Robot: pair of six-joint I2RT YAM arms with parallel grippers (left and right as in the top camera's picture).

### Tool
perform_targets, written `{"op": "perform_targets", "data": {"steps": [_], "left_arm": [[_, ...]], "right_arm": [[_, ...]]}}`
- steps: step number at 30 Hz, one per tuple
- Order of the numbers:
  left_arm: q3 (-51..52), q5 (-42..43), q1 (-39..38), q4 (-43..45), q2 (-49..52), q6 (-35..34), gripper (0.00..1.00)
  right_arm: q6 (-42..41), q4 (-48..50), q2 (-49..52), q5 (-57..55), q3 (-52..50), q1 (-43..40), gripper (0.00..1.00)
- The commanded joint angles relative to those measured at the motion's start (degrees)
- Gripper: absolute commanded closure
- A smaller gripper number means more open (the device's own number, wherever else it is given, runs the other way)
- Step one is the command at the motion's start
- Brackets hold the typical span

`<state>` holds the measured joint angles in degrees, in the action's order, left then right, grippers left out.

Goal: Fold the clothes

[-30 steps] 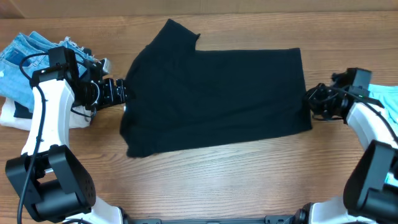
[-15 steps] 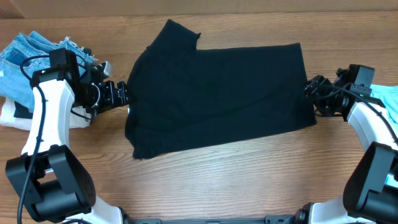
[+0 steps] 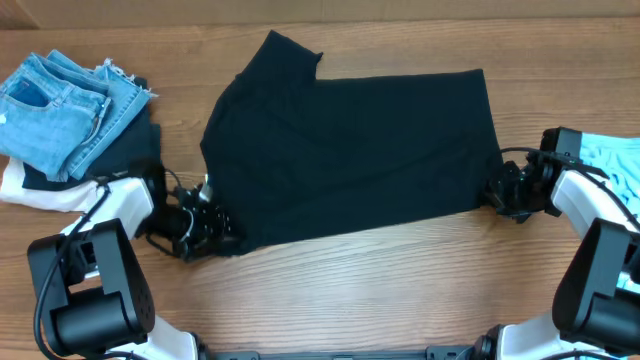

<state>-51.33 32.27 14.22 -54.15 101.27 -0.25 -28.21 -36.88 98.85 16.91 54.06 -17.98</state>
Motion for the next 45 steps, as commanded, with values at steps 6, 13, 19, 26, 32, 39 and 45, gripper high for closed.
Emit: {"op": "perform_targets", "data": {"steps": [6, 13, 19, 26, 32, 39, 45], "left_arm": [[-2.1, 0.7, 4.9, 3.2, -0.3, -7.4, 0.94], [-9.4, -1.8, 13.1, -4.3, -0.3, -1.4, 0.9], [-9.4, -2.8, 13.1, -9.5, -0.3, 1.6, 0.46], [-21.9, -1.9, 13.0, -18.3, -0.5, 5.7, 0.36], [-41.8, 6.2, 2.1, -15.3, -0.5, 8.2, 0.17], [-48.1, -1.4, -11.3, 13.0, 6.8, -7.1, 0.12], [-48.1, -1.2, -12.0, 23.0, 21.6, -11.7, 0.12]], "right_arm": [[-0.4, -7.8, 0.1, -5.6, -0.4, -0.1, 0.96], [-1.8, -23.8, 0.1, -13.9, -0.4, -0.1, 0.96], [2.4, -23.4, -1.7, -11.7, -0.3, -0.1, 0.78], [5.8, -23.6, -17.1, -5.2, 5.5, -0.1, 0.38], [10.5, -18.5, -13.5, 7.6, 15.1, -0.1, 0.39], [13.7, 0.0, 5.4, 12.6, 25.2, -0.1, 0.37], [13.5, 19.7, 18.2, 4.9, 25.2, -0.7, 0.36]]}}
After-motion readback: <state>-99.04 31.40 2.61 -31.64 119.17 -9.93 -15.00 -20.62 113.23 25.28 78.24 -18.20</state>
